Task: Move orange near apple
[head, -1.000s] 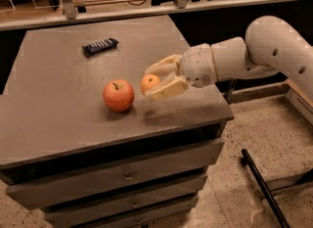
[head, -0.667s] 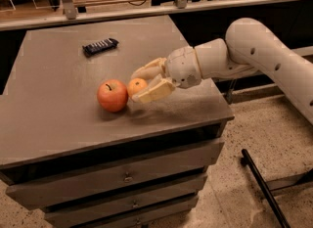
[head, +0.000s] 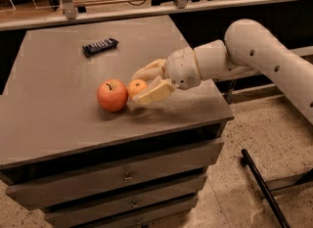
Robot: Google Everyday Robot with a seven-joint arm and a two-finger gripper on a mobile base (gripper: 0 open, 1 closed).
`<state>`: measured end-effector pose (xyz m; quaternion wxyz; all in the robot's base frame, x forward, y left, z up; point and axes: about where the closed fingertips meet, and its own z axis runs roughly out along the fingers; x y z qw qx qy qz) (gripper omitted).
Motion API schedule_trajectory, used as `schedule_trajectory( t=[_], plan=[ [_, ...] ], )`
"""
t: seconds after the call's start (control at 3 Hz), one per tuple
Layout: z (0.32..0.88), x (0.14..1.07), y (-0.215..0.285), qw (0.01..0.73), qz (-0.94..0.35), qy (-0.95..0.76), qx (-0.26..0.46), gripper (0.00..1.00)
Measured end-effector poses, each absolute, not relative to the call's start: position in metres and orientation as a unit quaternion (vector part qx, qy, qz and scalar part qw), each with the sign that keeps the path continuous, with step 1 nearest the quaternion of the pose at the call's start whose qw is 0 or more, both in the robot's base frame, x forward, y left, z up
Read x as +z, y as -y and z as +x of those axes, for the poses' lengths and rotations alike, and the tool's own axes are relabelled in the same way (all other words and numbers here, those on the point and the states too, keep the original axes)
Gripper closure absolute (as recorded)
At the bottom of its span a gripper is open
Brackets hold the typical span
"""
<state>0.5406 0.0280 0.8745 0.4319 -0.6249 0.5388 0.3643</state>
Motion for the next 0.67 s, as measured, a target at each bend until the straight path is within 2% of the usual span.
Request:
schedule_trajectory(
  t=[0.33, 0.67],
  plan=[
    [0.5459, 0.8678, -0.0245, 0.437, -0.62, -0.55, 0.35, 1.0],
    [0.5492, 0.8638, -0.023, 0.443, -0.617, -0.555, 0.34, 0.84]
  ],
)
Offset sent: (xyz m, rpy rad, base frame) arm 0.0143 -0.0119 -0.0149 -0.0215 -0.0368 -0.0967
